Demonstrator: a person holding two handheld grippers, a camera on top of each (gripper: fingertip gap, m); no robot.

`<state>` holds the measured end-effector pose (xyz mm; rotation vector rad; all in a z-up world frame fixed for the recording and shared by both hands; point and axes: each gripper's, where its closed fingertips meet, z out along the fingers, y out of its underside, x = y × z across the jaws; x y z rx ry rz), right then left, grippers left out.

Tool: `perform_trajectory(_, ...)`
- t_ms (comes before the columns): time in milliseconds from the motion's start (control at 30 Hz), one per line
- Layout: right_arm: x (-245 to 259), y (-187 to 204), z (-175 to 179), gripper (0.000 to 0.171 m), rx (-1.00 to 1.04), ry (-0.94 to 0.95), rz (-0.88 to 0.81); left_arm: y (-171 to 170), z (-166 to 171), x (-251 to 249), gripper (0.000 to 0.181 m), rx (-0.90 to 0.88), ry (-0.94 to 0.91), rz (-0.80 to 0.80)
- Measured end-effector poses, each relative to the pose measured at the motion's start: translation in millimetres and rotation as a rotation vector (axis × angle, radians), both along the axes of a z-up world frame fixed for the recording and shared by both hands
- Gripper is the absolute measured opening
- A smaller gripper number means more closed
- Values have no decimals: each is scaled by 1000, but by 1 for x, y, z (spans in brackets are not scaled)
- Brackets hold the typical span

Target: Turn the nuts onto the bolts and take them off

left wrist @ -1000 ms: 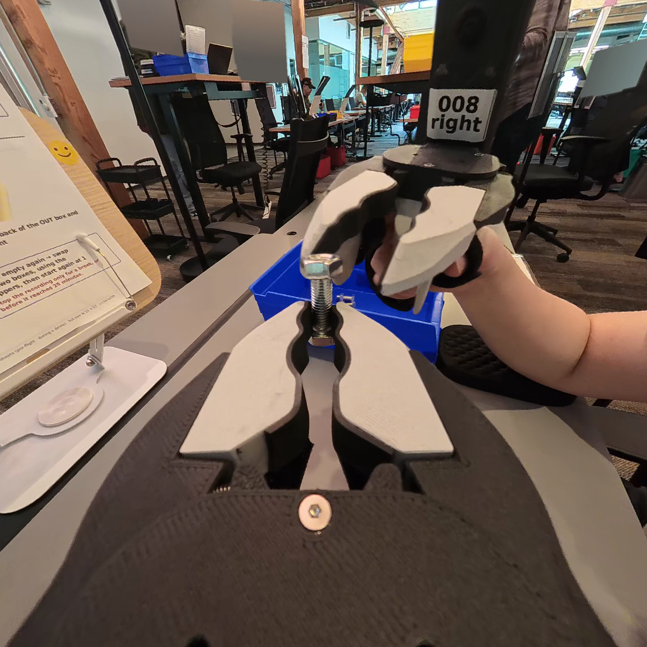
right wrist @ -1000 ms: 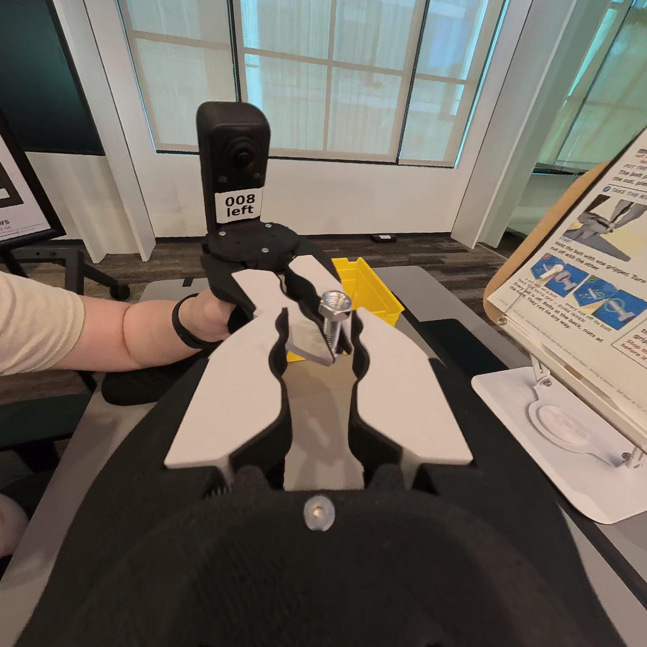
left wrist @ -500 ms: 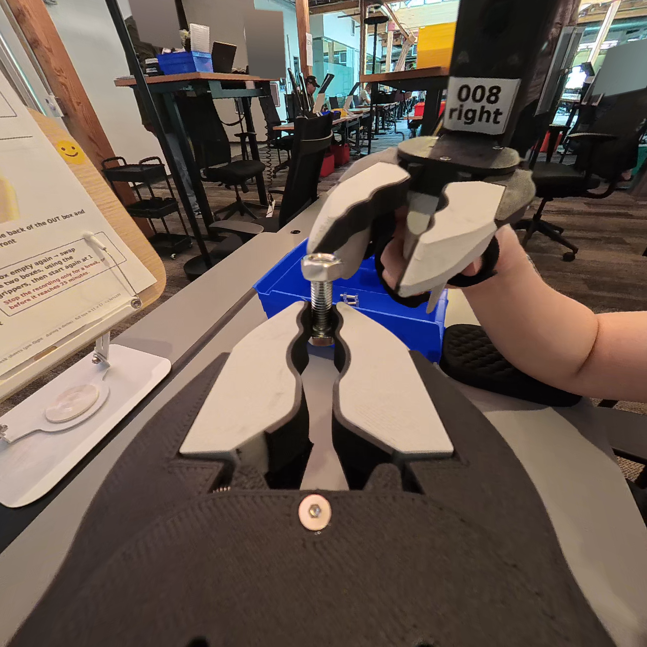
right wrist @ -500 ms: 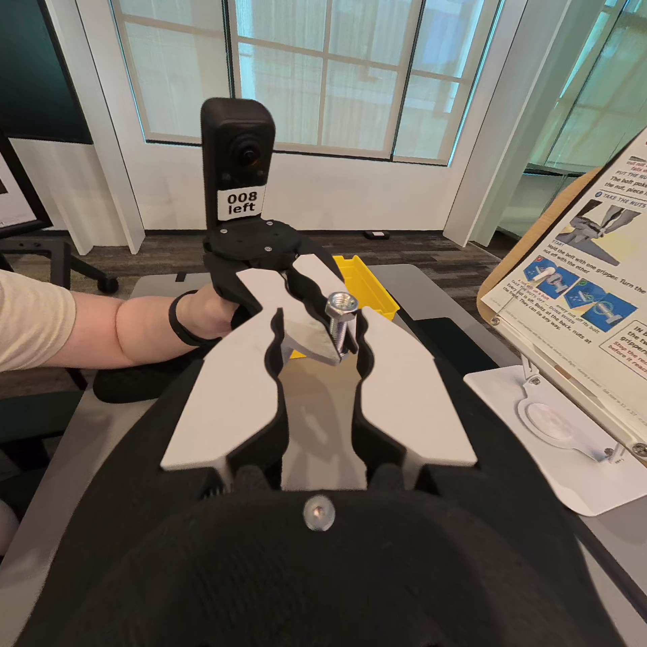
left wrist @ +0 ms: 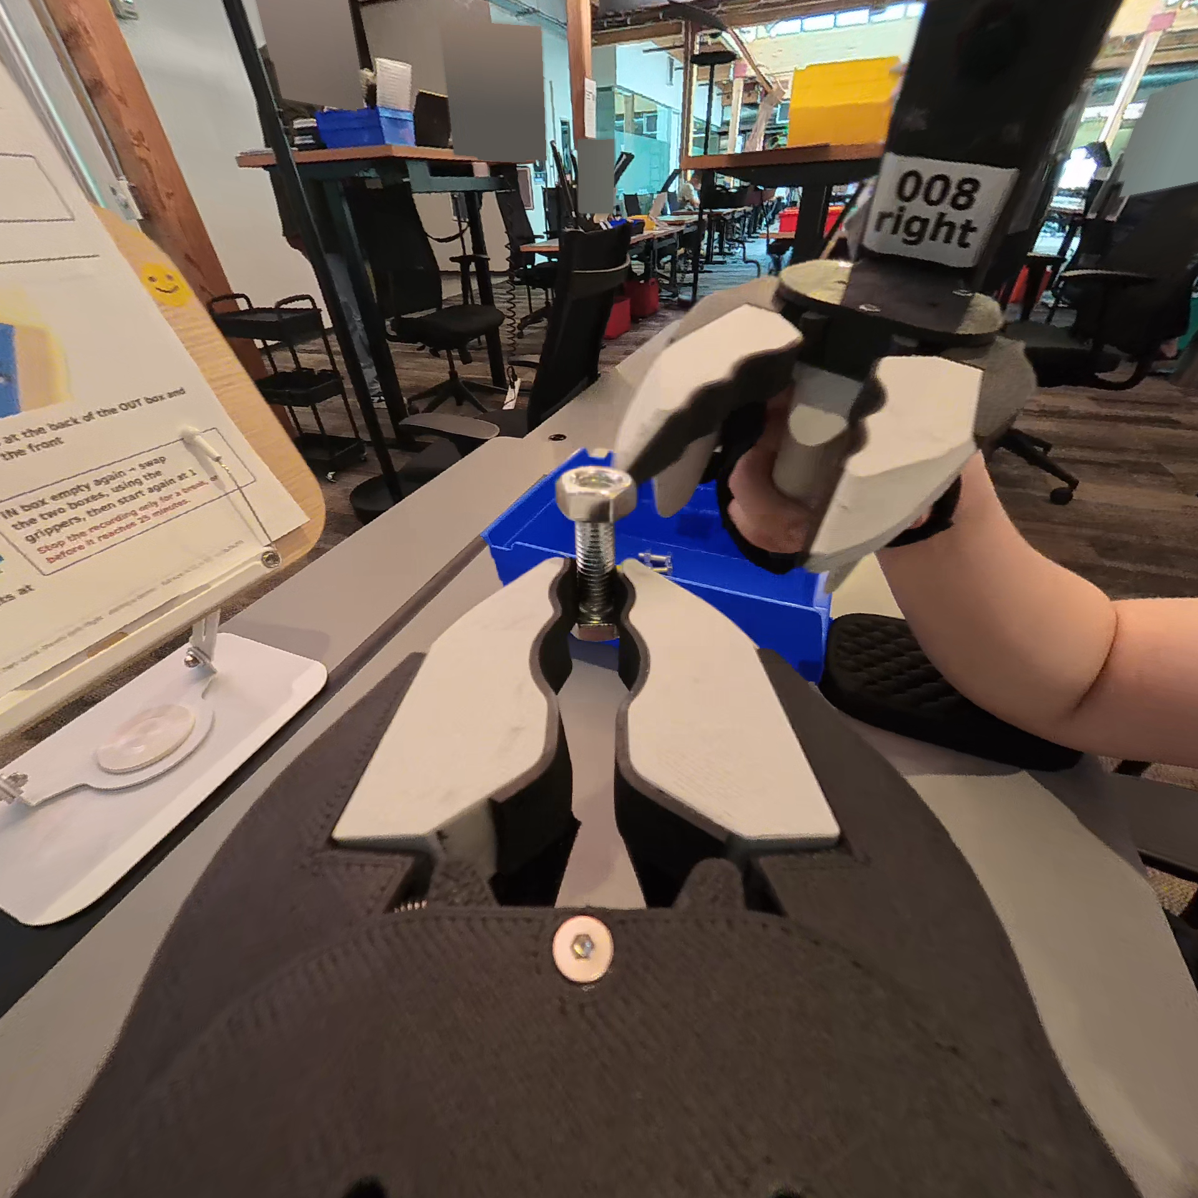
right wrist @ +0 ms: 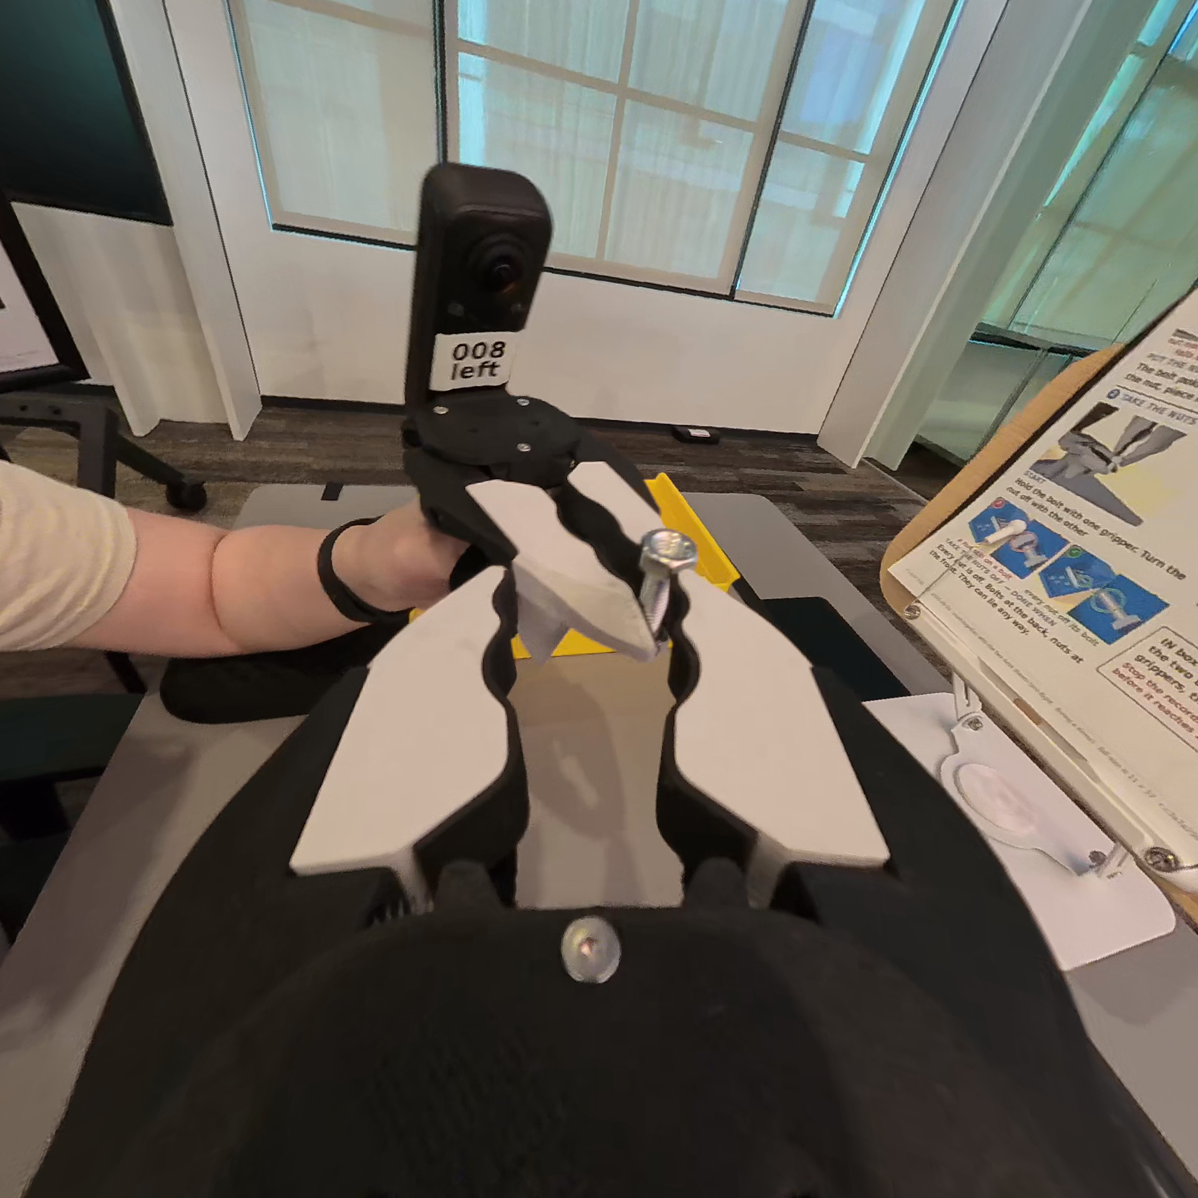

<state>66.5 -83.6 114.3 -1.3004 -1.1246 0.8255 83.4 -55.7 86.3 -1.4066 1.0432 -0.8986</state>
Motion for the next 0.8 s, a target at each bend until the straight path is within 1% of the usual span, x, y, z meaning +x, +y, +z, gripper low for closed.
perform_trajectory(67, 1, -5, 3, 41, 16, -1, 16, 1, 2, -3, 9, -17, -19, -6)
perform_trajectory(133, 2, 1, 5, 42, 26, 19, -24, -1, 2, -1, 9, -20, -20, -18)
perform_trajectory(167, 2, 4, 5, 46, 29, 30, -39, -3, 1, 2, 9, -16, -11, -28)
perform_trajectory(200, 0, 6, 4, 53, 28, 36, -43, -6, -1, 4, 10, -10, -3, -39)
perform_trajectory(267, -4, 6, 0, 63, 22, 28, -27, -9, -3, 8, 10, -3, 12, -46)
perform_trajectory(333, -8, 1, -4, 64, 30, -2, -4, -6, -4, 7, 9, 5, 17, -29)
perform_trajectory(400, -7, -2, -4, 69, 49, -31, -4, -2, -1, 2, 9, -6, 0, -13)
perform_trajectory(467, -6, -8, -2, 64, 63, -44, 18, 2, 3, -4, 9, -19, -24, 0)
perform_trajectory(533, -4, -9, 2, 64, 75, -29, 6, 3, 5, -5, 9, -23, -30, -4)
perform_trajectory(667, -6, 0, 10, 80, 94, 81, -41, -9, 0, 6, 9, -8, -4, -60)
perform_trajectory(700, -8, 1, 8, 84, 93, 85, -39, -12, -2, 9, 9, -7, 3, -69)
perform_trajectory(800, -16, -5, -3, 85, 93, 17, 5, -10, -3, 9, 9, 4, 8, -56)
